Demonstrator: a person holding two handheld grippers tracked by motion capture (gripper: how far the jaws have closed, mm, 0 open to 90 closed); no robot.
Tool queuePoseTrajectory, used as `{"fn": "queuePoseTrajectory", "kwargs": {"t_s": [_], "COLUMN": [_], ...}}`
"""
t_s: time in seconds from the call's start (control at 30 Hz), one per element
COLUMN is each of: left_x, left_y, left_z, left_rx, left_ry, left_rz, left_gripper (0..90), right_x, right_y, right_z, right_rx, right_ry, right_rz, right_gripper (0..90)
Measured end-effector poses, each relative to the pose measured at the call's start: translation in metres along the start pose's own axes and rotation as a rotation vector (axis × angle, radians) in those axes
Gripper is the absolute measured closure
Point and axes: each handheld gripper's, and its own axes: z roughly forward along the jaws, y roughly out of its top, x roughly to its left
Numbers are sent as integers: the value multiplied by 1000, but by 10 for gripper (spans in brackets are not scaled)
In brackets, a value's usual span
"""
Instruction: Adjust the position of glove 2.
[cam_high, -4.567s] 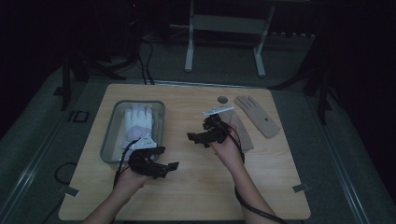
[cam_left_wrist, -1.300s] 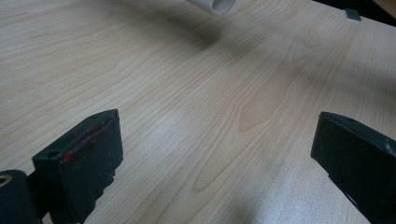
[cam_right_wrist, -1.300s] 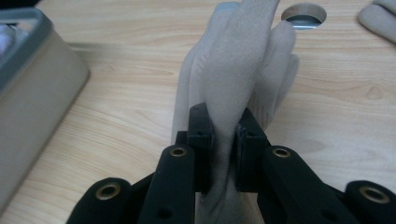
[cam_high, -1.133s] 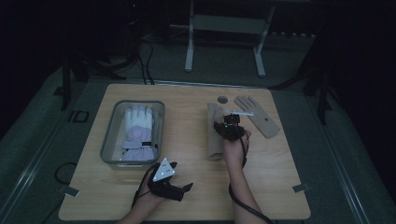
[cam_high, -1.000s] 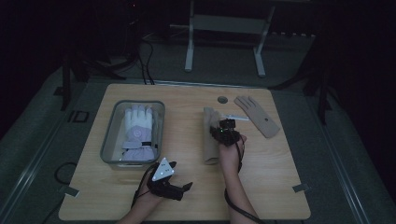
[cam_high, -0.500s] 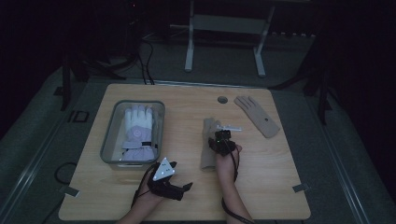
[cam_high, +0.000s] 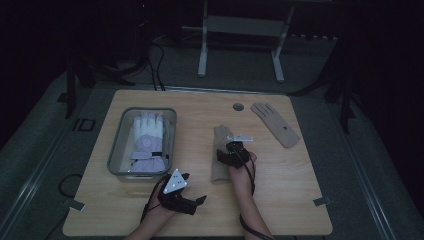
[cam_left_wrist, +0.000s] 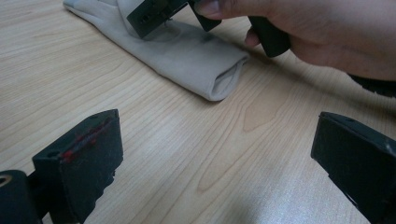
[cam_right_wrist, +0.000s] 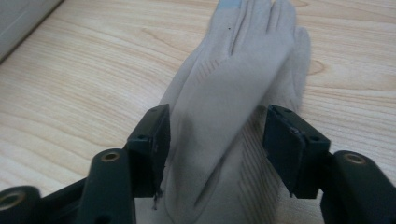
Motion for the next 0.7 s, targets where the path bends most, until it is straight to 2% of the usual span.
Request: {"fn": "queuePoseTrajectory", "kwargs": {"t_s": [0.13,0.3,0.4,0.5,0.6,0.67,0.7], "left_x": [1,1,1,0,0,0,0], "left_y": [0,0,0,0,0,0,0], "left_z": [0,0,0,0,0,0,0], "left_rx": [0,-2,0,-1,2,-1,-1], "left_ry": [-2,-1,-2,-1,1,-1,-1], "left_rz": [-3,-5,-7,-6,-6,-8,-8], "left_gripper": [26,27,27,27,27,27,27], "right_x": [-5,-15,-24,-34,-48,-58,-58], "right_y": [6,16,21,23,23,23,23], "right_z": [-7,-23,-34,-47,-58,-64,-64], "right_rx": [4,11,20,-5,-63,-63,-63], "right_ry": [26,91,95,139,126,117,117], "right_rz": [14,-10,-41,-46,-73,-86,-86], "right_gripper": [274,138,114,112,140,179,179]}}
